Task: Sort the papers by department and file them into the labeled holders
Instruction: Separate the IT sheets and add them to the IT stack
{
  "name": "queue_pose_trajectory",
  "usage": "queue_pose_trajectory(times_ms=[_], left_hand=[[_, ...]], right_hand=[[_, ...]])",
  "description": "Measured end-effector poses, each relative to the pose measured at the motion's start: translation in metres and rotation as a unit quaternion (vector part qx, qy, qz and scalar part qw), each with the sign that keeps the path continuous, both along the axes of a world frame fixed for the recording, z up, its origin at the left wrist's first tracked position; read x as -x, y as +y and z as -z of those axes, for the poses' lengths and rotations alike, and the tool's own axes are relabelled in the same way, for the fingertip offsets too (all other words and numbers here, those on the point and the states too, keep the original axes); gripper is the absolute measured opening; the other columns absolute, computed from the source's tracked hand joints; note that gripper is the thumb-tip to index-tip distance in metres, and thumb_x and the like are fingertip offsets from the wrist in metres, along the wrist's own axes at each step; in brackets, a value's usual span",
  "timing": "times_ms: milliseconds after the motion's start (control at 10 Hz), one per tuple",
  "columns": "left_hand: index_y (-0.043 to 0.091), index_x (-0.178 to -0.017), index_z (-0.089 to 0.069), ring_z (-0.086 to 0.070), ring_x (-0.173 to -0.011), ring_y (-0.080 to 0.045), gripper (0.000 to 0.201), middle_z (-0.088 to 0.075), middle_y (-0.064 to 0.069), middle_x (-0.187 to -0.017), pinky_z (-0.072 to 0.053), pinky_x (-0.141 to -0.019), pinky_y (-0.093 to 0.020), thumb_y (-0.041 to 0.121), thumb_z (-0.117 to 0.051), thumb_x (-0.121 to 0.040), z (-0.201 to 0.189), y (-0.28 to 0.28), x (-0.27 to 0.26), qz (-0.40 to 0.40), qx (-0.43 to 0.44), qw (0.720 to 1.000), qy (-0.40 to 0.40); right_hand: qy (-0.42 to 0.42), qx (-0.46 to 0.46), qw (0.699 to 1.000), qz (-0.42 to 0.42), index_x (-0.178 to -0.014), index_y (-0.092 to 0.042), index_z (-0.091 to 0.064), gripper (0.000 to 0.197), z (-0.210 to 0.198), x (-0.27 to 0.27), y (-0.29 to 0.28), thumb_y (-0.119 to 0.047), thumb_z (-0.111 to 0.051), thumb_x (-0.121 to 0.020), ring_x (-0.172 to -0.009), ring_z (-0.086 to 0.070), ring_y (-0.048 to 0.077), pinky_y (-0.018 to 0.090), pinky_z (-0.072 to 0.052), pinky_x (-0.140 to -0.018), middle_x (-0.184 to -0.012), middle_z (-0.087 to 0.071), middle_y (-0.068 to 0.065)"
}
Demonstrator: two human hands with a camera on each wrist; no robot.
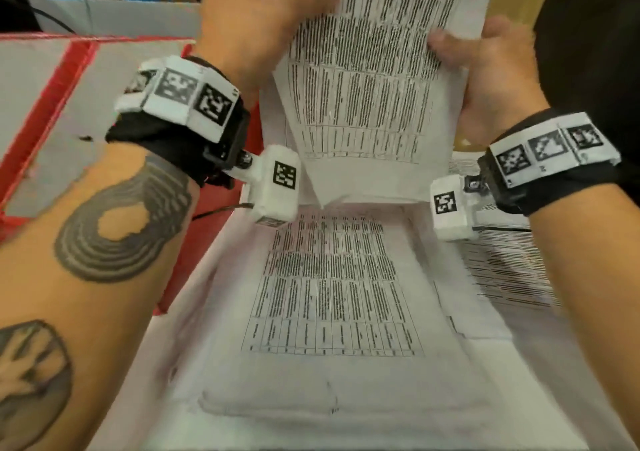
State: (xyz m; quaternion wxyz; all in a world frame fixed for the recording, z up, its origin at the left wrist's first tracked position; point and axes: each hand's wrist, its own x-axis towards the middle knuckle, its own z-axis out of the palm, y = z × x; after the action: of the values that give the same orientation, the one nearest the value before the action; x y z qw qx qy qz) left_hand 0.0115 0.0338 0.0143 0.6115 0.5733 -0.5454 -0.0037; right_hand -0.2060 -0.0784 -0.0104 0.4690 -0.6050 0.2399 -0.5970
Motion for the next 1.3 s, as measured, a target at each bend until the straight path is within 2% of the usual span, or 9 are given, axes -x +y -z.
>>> queue_pose_trajectory(times_ms=[100, 200, 300, 400, 500, 600, 800, 1000, 1300], left_hand=[[0.004, -0.117, -0.069, -0.057, -0.072, 0.008, 0.047, -0.066, 0.005, -0.097, -0.045, -0.065, -0.01, 0.037, -0.076, -0.083, -0.002, -0.008, 0.002, 0.025, 0.042, 0.998, 0.051], [0.005, -0.102, -0.074, -0.063, -0.076, -0.007, 0.046, -0.075, -0.007, -0.097, -0.057, -0.074, -0.035, 0.042, -0.077, -0.076, 0.013, -0.022, -0.009, 0.018, 0.044, 0.998, 0.033], [0.013, -0.104, -0.077, -0.073, -0.086, -0.017, 0.047, -0.077, -0.005, -0.098, -0.063, -0.079, -0.043, 0.053, -0.074, -0.078, 0.036, -0.03, -0.011, -0.044, -0.02, 0.999, -0.005], [0.023, -0.114, -0.075, -0.072, -0.1, -0.011, 0.069, -0.075, 0.007, -0.108, -0.062, -0.084, -0.034, 0.071, -0.067, -0.065, 0.043, -0.031, -0.004, -0.045, -0.021, 0.999, 0.003], [0.021, -0.095, -0.075, -0.074, -0.084, -0.007, 0.033, -0.077, 0.003, -0.097, -0.062, -0.074, -0.03, 0.049, -0.075, -0.078, 0.024, -0.029, 0.002, 0.015, 0.055, 0.997, 0.042], [0.026, -0.073, -0.064, -0.063, -0.068, -0.008, 0.017, -0.069, 0.003, -0.081, -0.051, -0.061, -0.025, 0.033, -0.078, -0.08, 0.014, -0.019, 0.001, 0.042, 0.111, 0.991, 0.058], [0.018, -0.105, -0.075, -0.076, -0.096, -0.009, 0.025, -0.079, 0.006, -0.101, -0.059, -0.083, -0.024, 0.019, -0.085, -0.082, 0.052, -0.015, -0.009, 0.135, 0.059, 0.978, 0.147], [0.023, -0.098, -0.065, -0.072, -0.09, 0.002, 0.022, -0.074, 0.01, -0.1, -0.057, -0.081, -0.019, 0.026, -0.083, -0.084, 0.026, -0.013, -0.009, 0.117, 0.071, 0.983, 0.124], [0.024, -0.11, -0.073, -0.074, -0.099, -0.003, 0.03, -0.078, 0.011, -0.106, -0.059, -0.089, -0.028, 0.02, -0.084, -0.083, 0.051, -0.019, -0.013, 0.135, 0.019, 0.978, 0.161]], right_hand=[[-0.021, 0.003, 1.0, 0.02, -0.133, -0.008, -0.054, 0.04, -0.006, 0.001, 0.008, -0.002, -0.062, -0.094, -0.104, -0.075, 0.032, 0.057, -0.061, -0.088, -0.122, -0.073, 0.016], [0.063, 0.009, 0.997, 0.045, -0.109, -0.014, -0.059, 0.018, 0.002, 0.006, 0.014, -0.002, -0.063, -0.096, -0.096, -0.077, 0.026, 0.051, -0.063, -0.084, -0.112, -0.077, 0.009], [0.102, 0.007, 0.992, 0.07, -0.09, -0.014, -0.061, 0.018, 0.022, 0.004, 0.015, 0.002, -0.068, -0.093, -0.095, -0.077, 0.019, 0.046, -0.064, -0.085, -0.105, -0.078, 0.002], [0.104, 0.031, 0.989, 0.099, -0.098, -0.015, -0.057, 0.02, 0.024, -0.005, 0.018, 0.003, -0.065, -0.095, -0.094, -0.075, 0.011, 0.035, -0.062, -0.087, -0.107, -0.073, -0.001], [0.088, 0.07, 0.988, 0.11, -0.117, -0.015, -0.054, 0.025, 0.004, -0.012, 0.019, 0.001, -0.059, -0.098, -0.102, -0.071, 0.01, 0.032, -0.061, -0.09, -0.116, -0.068, -0.002], [0.046, 0.063, 0.995, 0.063, -0.125, -0.012, -0.052, 0.04, -0.007, -0.012, 0.017, -0.001, -0.062, -0.088, -0.111, -0.071, 0.019, 0.043, -0.06, -0.095, -0.123, -0.07, 0.004], [0.077, 0.046, 0.995, 0.039, -0.125, -0.011, -0.063, 0.041, 0.023, -0.02, 0.019, -0.002, -0.069, -0.086, -0.113, -0.072, 0.022, 0.046, -0.057, -0.1, -0.121, -0.074, 0.006], [0.056, 0.075, 0.993, 0.069, -0.118, -0.012, -0.067, 0.033, 0.001, -0.024, 0.02, -0.006, -0.067, -0.086, -0.107, -0.073, 0.019, 0.045, -0.059, -0.097, -0.116, -0.076, 0.004], [0.071, 0.035, 0.994, 0.08, -0.12, -0.008, -0.069, 0.034, 0.026, -0.026, 0.011, -0.002, -0.07, -0.086, -0.107, -0.073, 0.018, 0.044, -0.059, -0.097, -0.116, -0.077, 0.002]])
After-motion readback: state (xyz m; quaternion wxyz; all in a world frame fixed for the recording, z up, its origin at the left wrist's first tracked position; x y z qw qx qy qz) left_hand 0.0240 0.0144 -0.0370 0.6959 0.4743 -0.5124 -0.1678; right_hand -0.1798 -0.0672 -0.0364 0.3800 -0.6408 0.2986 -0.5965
